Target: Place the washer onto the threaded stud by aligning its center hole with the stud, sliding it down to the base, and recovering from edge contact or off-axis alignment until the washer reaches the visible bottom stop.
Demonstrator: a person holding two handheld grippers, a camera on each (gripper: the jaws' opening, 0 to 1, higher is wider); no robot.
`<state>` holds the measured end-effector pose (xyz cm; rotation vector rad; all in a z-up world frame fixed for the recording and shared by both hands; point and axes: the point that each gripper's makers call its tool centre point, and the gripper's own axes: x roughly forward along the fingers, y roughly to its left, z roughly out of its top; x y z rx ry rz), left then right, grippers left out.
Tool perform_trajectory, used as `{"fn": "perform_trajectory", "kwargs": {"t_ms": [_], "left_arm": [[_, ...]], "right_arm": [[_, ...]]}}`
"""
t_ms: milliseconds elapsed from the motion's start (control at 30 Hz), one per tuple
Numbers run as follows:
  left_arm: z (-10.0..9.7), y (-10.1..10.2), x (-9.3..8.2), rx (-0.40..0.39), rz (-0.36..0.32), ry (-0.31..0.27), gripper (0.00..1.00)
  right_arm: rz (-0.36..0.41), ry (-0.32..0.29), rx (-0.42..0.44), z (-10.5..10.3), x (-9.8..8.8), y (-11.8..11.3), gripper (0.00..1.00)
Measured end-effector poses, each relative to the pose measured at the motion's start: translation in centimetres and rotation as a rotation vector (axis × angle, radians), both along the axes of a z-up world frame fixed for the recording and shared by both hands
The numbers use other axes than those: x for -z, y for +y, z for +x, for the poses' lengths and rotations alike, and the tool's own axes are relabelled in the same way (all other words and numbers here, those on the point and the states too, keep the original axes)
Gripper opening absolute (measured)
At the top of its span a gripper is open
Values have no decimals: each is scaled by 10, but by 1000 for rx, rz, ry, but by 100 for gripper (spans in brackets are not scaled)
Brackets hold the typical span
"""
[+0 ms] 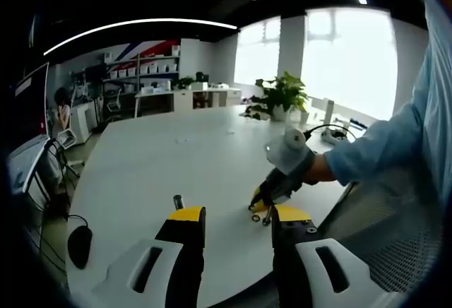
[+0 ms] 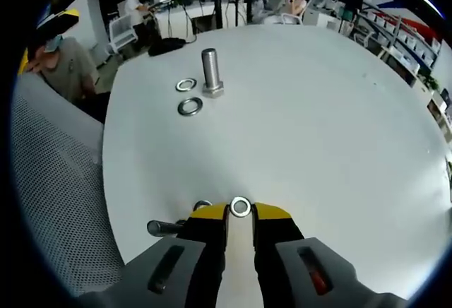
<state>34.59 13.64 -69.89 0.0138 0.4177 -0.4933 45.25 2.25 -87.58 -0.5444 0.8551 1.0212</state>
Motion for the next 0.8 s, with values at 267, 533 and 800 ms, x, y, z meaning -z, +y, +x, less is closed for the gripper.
{"fn": "perform_trajectory", "kwargs": {"t_ms": [267, 533, 800], "left_arm": [[0, -1, 1, 6, 5, 6, 35], [0, -1, 1, 6, 5, 7, 35], [0, 0, 1, 2, 4, 6, 36]], "right_arm": [[30, 12, 23, 7, -12, -2, 14], [84, 16, 12, 9, -35, 5, 14], [187, 36, -61, -1, -74, 24, 14]]}}
